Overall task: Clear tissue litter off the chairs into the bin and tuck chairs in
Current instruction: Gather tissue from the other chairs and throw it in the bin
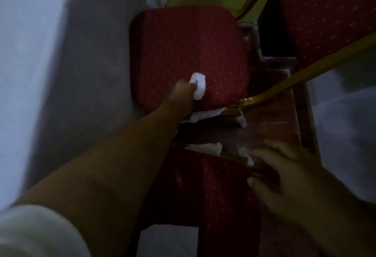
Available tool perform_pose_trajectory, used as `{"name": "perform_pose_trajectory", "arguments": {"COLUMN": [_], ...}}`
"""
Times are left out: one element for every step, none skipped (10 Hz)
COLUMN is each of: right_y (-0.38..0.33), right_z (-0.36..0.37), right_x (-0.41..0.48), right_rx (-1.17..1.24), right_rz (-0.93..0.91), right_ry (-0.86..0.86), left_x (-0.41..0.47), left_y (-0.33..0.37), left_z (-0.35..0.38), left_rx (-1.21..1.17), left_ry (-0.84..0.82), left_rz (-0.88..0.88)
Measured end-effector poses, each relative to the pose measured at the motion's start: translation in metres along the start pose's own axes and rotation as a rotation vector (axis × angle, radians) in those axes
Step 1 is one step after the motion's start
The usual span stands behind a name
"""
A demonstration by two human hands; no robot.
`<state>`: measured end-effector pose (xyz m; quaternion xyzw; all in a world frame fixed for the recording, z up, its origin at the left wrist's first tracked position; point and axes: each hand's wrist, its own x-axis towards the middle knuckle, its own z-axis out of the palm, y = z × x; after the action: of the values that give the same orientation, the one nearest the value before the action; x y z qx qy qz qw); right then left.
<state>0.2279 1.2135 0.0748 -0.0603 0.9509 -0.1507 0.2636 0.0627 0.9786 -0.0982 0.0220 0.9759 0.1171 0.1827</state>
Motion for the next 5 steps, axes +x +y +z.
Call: {"name": "perform_pose_trajectory", "arguments": {"right_y": [-0.002, -0.008, -0.015, -0.022, -0.030], "right_z": [-0.002, -0.004, 0.006, 0.033, 0.079], "right_x": [-0.020, -0.044, -0.071, -0.096, -0.116], "right_rx": [-0.018, -0.020, -0.058, -0.074, -0.087], "right_rz": [-0.026, -0.063, -0.144, -0.218, -0.269], "right_ry": [-0.030, -0.020, -0.004, -0.019, -0.111], "left_x": [-0.073, -0.136, -0.219, -0.303, -0.390], "left_y": [0.016, 0.027, 0.038, 0.039, 0.032], "left_z": [-0.009, -0.014, -0.017, -0.011, 0.018], "left_rx": [-0.257, -0.430, -0.563, -0.573, -0.597], "left_ry": [0.106, 0.218, 0.436, 0.482, 0.507], "left_rz": [-0.120, -0.216, -0.265, -0.385, -0.511]}}
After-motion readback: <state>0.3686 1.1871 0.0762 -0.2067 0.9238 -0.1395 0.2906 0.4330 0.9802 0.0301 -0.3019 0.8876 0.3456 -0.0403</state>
